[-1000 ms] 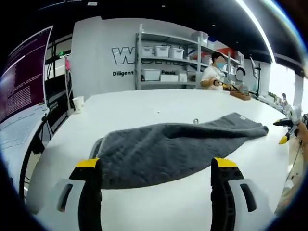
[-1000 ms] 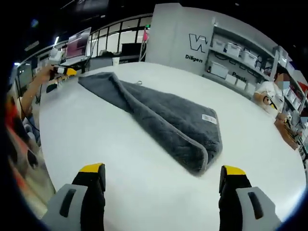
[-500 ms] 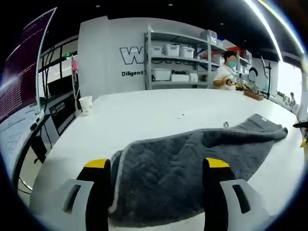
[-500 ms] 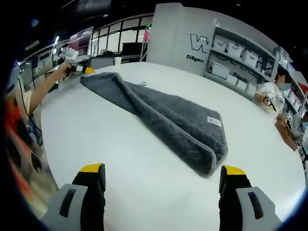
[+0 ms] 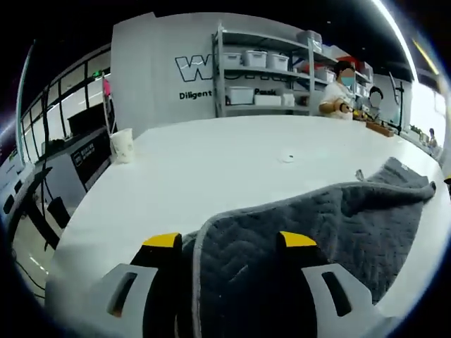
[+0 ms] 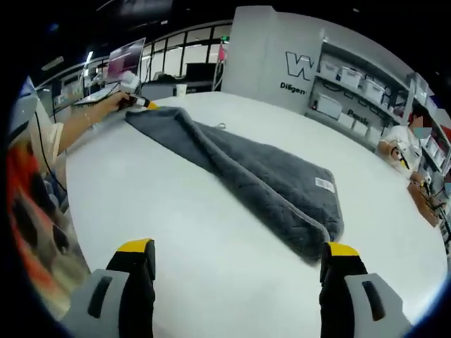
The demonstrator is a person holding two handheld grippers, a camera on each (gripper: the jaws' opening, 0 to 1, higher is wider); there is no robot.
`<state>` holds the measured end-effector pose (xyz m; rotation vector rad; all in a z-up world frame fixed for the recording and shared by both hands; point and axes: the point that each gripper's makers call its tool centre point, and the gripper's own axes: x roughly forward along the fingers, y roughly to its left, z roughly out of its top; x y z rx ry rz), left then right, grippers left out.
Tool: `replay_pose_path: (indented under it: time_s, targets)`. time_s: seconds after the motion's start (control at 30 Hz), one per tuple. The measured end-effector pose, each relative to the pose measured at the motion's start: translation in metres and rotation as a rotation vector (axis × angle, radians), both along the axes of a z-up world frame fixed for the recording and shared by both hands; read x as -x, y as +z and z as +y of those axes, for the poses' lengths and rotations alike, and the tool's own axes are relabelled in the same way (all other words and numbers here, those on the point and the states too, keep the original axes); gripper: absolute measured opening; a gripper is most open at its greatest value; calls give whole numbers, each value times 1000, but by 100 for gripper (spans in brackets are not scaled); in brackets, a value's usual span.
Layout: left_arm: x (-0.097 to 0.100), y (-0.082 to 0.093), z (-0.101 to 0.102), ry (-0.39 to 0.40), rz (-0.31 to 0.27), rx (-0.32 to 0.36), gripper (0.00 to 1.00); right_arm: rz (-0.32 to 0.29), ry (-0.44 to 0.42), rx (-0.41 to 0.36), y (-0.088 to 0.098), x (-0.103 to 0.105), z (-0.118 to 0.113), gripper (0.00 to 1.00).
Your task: Open the folded towel by lifting each exposed corner and separating the folded layers until the towel lies flat within the target outline without major curled edges
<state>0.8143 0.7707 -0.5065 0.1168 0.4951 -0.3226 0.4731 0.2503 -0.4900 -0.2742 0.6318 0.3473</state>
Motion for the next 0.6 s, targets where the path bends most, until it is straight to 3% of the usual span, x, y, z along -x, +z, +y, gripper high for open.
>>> replay_pose_path:
  time_s: [0.1,0.2,0.3,0.4,0.6]
  targets:
    - [-2,-6,1,0,27,3,33,1,2,1,0,0,1,97]
    - [-2,-18,0,-8,54,13,31,8,7,1,-2,-1,2,96]
    - [-1,-18,-1,-20,46,19,26,17,9,6,-4,-2,3,96]
    - [2,-17,-9,-63,44,46,13,19,16,8,-4,-3,5,95]
    - [4,-11,-14,-78,9,28,7,13,28,8,-2,-5,8,95]
